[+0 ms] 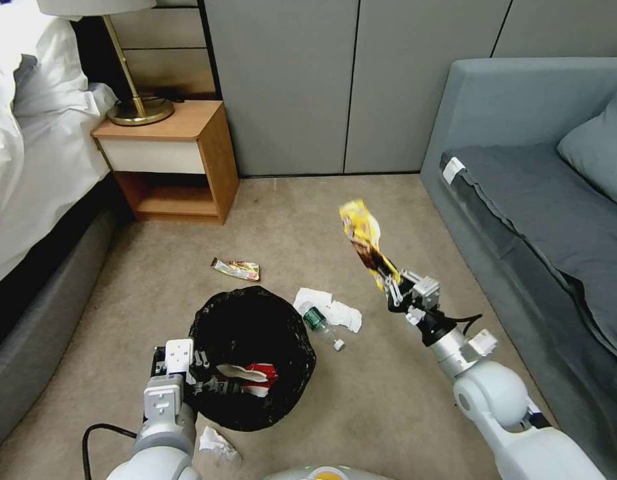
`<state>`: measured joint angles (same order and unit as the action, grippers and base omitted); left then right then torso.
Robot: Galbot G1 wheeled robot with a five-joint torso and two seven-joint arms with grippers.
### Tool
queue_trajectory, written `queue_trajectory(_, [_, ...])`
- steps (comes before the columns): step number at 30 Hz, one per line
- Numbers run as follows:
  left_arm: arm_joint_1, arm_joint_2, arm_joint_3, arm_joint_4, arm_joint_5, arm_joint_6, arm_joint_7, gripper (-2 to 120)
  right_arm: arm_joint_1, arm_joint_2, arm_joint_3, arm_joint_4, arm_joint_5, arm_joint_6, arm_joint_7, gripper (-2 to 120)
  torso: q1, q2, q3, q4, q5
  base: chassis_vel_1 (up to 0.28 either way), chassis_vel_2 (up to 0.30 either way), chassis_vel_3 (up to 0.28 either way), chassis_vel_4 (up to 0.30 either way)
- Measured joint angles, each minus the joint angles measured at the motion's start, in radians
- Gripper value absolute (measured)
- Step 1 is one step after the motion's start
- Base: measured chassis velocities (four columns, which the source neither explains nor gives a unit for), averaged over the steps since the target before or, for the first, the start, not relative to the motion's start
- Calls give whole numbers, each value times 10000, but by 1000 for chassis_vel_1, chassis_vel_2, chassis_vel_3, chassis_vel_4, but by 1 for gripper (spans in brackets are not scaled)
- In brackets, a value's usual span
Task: Pick up the trash bin, then pick up the garbage from the floor and place it into the trash bin.
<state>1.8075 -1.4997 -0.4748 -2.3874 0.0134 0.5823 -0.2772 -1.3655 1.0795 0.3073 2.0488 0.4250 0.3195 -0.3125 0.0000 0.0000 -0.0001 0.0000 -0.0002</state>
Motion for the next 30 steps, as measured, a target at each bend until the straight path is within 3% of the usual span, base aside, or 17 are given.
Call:
queue_trajectory(4, [7, 3, 43, 0, 6, -1, 1, 1, -63, -283, -1085, 851, -171, -103, 123, 0, 0, 0, 0, 0, 1, 0, 0, 0, 0])
queue_trajectory(8, [26, 11, 77, -27, 10, 2, 3, 1, 130, -603, -2184, 865, -621, -202, 342, 0, 0, 0, 0, 1, 2, 0, 0, 0, 0])
queue_trajectory(13, [99, -32, 147, -64, 117, 6, 7, 1, 778, -850, -3729, 238, -1233, -331, 574, 0, 0, 0, 0, 0, 1, 0, 0, 0, 0])
queue_trajectory(18, [166, -109, 211, -81, 260, 6, 15, 1, 1677, -479, -5085, -825, -1559, -475, 780, 0, 0, 0, 1, 0, 1, 0, 0, 0, 0])
queue_trajectory(28, [227, -122, 202, -164, 291, 6, 21, 1, 1965, -135, -5535, -1815, -1939, -513, 905, 0, 0, 0, 1, 0, 2, 0, 0, 0, 0])
queue_trajectory(30, [213, -121, 201, -164, 290, 6, 24, 1, 1878, -165, -5544, -1828, -2025, -527, 942, 9, 0, 0, 1, 0, 1, 0, 0, 0, 0])
